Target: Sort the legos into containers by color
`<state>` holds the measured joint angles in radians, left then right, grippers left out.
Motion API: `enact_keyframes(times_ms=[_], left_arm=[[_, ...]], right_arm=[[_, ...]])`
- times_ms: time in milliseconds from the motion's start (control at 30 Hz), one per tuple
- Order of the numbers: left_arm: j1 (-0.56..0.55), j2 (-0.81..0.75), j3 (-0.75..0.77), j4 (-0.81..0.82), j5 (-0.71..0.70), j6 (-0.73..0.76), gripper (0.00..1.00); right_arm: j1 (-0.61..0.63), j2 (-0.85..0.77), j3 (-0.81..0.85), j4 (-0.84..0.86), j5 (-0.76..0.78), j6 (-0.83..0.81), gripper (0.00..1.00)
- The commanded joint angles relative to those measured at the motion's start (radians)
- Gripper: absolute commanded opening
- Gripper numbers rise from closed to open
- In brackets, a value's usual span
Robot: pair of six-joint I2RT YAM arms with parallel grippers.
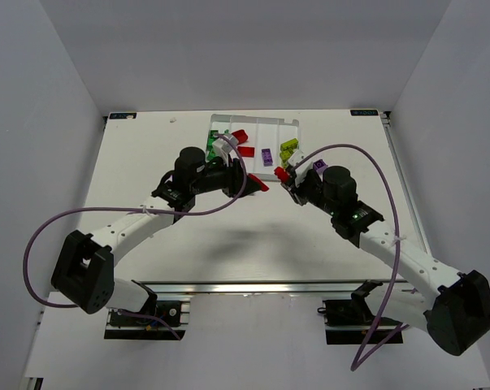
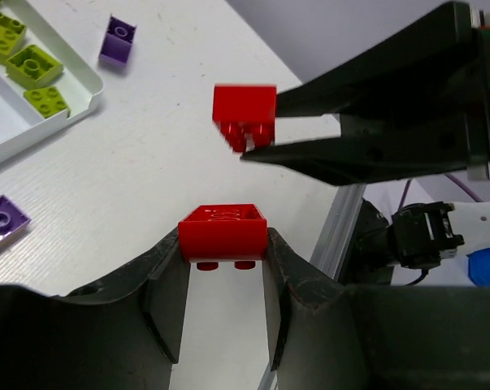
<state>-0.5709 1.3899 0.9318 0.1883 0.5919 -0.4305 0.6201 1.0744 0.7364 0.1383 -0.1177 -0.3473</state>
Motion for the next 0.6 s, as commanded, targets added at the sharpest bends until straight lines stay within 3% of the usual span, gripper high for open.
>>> enact_keyframes(times_ms=[0, 167, 233, 333, 567], left_arm=[[0.005, -0.046, 0.024, -0.038, -0.03, 0.039, 0.0], [0.005, -0.058, 0.025, -0.047, -0.061, 0.048, 0.0], [0.009, -0.072, 0.027, -0.07, -0.137, 0.058, 0.0], [0.032, -0.094, 0.027, -0.11, -0.254, 0.055, 0.0], [0.103, -0.207, -0.013, -0.11, -0.496, 0.044, 0.0]], right_arm=[[-0.031, 0.021, 0.029, 0.049, 0.053, 0.007, 0.0], [-0.049, 0.057, 0.058, 0.049, 0.052, -0.001, 0.0], [-0.057, 0.088, 0.086, 0.043, 0.047, -0.019, 0.0], [-0.069, 0.211, 0.193, 0.024, 0.024, -0.053, 0.0], [-0.077, 0.706, 0.625, -0.109, -0.06, -0.046, 0.0]])
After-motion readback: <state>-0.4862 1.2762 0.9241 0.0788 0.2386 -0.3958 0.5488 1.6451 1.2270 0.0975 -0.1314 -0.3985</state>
